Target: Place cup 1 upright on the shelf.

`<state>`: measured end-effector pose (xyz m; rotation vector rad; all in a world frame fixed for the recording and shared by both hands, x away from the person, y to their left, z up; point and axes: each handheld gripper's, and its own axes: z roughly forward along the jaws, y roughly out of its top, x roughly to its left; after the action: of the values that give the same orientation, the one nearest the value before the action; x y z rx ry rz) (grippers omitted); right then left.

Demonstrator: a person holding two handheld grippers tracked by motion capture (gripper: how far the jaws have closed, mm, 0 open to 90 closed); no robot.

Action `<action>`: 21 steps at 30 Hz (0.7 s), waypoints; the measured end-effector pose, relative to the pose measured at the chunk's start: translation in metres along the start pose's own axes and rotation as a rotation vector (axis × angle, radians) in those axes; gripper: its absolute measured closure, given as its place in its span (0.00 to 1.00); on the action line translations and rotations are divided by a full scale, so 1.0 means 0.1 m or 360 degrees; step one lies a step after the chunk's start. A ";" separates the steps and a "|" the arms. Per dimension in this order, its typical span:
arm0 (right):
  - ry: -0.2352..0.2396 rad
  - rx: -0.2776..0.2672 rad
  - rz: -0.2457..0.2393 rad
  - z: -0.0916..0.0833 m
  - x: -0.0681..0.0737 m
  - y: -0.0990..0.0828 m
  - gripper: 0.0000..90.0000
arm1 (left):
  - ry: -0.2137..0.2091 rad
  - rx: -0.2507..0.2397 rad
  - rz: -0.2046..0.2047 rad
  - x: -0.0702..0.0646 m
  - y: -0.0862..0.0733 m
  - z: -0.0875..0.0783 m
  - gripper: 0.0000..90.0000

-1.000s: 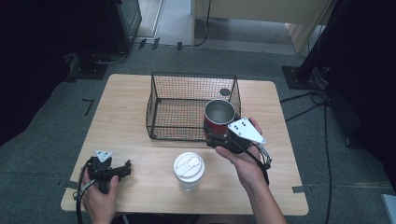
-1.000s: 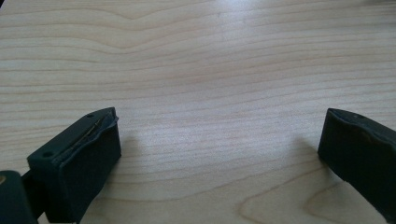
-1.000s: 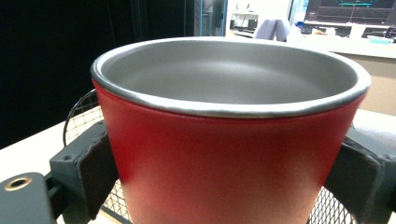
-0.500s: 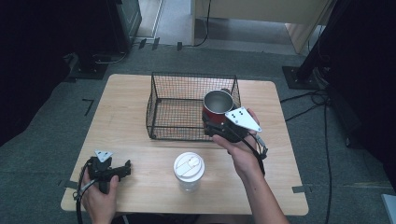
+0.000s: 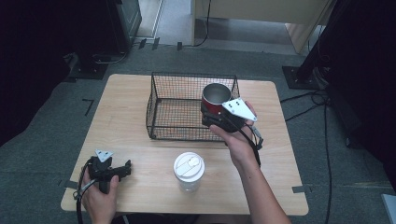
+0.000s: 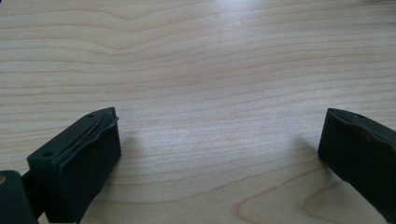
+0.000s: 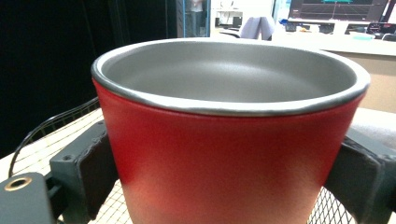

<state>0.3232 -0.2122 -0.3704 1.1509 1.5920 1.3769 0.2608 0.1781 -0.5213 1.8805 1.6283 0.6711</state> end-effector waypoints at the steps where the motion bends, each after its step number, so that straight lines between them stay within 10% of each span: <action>1: -0.0005 0.0004 0.0006 0.02 0.00 0.00 0.08 | 0.0000 0.0000 0.0000 0.00 0.00 0.00 0.00; 21: -0.0153 -0.0034 0.0030 0.54 -0.10 -0.07 0.08 | -0.0001 0.0003 0.0003 0.00 0.00 0.00 0.00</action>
<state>0.3761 -0.2038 -0.3864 1.2038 1.4992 1.3273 0.2608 0.1782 -0.5212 1.8831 1.6276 0.6702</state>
